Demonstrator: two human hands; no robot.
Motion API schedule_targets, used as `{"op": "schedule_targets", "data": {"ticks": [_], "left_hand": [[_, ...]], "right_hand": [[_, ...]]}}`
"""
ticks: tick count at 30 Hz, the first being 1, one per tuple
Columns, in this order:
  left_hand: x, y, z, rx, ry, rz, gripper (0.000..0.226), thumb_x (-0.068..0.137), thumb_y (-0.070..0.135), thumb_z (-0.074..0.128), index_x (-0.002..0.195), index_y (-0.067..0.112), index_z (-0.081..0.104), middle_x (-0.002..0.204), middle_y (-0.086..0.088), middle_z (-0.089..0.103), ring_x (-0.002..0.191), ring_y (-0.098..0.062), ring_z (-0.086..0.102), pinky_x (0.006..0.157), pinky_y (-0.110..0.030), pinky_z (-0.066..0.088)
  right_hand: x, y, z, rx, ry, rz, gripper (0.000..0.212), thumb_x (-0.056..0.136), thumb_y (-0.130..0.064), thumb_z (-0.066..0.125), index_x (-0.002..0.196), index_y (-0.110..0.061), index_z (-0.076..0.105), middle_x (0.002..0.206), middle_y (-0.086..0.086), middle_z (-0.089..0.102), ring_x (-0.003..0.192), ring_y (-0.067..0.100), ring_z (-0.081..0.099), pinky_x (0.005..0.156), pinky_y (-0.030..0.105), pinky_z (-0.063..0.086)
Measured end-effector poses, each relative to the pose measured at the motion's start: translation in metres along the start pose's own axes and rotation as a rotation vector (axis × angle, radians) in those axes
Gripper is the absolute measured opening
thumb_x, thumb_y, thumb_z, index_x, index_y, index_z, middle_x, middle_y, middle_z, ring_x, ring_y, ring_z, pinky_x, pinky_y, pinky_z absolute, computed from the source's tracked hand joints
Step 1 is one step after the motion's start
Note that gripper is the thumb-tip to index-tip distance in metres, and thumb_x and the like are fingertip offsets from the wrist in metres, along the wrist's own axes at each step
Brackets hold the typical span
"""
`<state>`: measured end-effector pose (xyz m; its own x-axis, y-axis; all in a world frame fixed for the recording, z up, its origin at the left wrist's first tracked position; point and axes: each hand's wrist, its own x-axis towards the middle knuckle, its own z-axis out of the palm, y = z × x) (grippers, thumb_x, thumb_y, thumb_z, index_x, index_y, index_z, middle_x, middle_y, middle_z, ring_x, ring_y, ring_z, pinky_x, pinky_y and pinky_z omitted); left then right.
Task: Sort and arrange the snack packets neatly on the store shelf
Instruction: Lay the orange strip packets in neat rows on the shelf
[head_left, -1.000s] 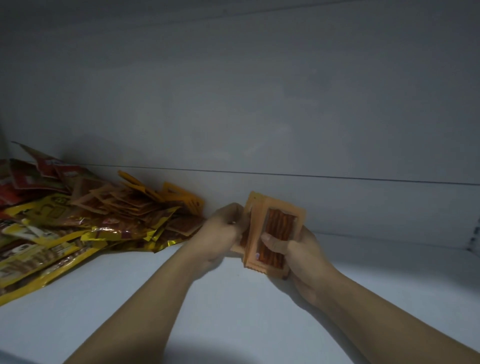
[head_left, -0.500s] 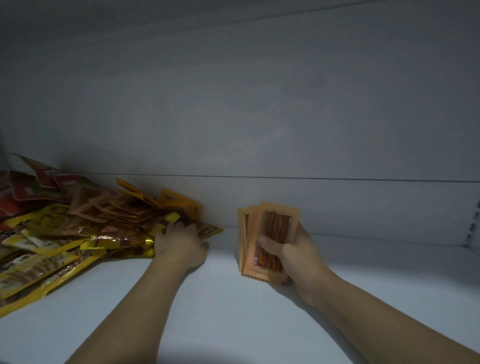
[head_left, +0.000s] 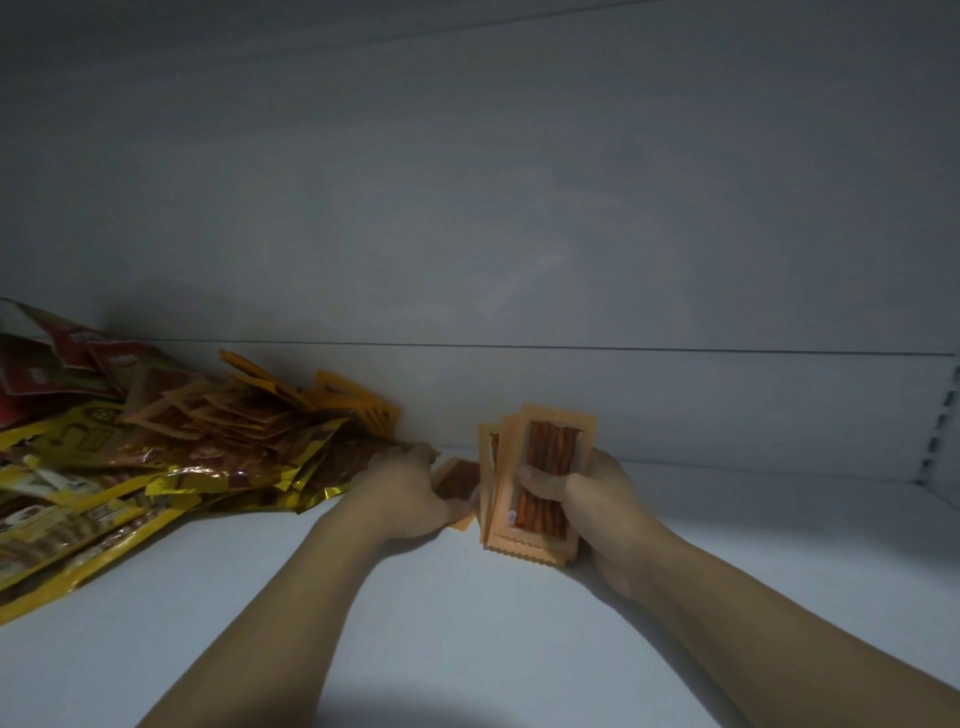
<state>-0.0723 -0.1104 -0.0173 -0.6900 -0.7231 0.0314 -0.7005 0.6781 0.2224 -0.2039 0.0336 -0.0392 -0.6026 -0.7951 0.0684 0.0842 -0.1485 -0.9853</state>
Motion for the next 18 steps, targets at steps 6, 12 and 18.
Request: {"op": "schedule_targets", "data": {"ticks": [6, 12, 18], "left_hand": [[-0.001, 0.003, -0.008, -0.282, -0.197, 0.009, 0.080, 0.082, 0.014, 0.075, 0.150, 0.015, 0.034, 0.138, -0.005, 0.055, 0.118, -0.022, 0.056, 0.098, -0.031, 0.049], [-0.008, 0.010, -0.012, -0.521, -0.207, 0.082, 0.020, 0.086, -0.002, 0.062, 0.096, 0.012, 0.053, 0.087, -0.002, 0.058, 0.071, -0.007, 0.058, 0.054, -0.010, 0.044], [-0.012, 0.020, -0.004, -1.202, -0.095, 0.151, 0.034, 0.086, -0.014, 0.054, 0.118, -0.003, 0.051, 0.110, -0.032, 0.064, 0.098, -0.045, 0.066, 0.083, -0.055, 0.058]], "right_hand": [[0.001, 0.003, 0.001, 0.021, 0.009, 0.010, 0.019, 0.088, -0.008, 0.071, 0.106, -0.013, 0.071, 0.094, 0.012, 0.076, 0.085, 0.033, 0.074, 0.081, 0.050, 0.059], [0.002, 0.005, -0.004, 0.085, -0.057, 0.002, 0.021, 0.089, -0.006, 0.069, 0.108, -0.013, 0.071, 0.098, 0.017, 0.075, 0.086, 0.037, 0.073, 0.078, 0.051, 0.059], [0.004, -0.002, -0.006, 0.082, -0.043, -0.101, 0.027, 0.086, 0.001, 0.067, 0.111, -0.009, 0.070, 0.107, 0.013, 0.074, 0.098, 0.033, 0.071, 0.086, 0.051, 0.057]]}}
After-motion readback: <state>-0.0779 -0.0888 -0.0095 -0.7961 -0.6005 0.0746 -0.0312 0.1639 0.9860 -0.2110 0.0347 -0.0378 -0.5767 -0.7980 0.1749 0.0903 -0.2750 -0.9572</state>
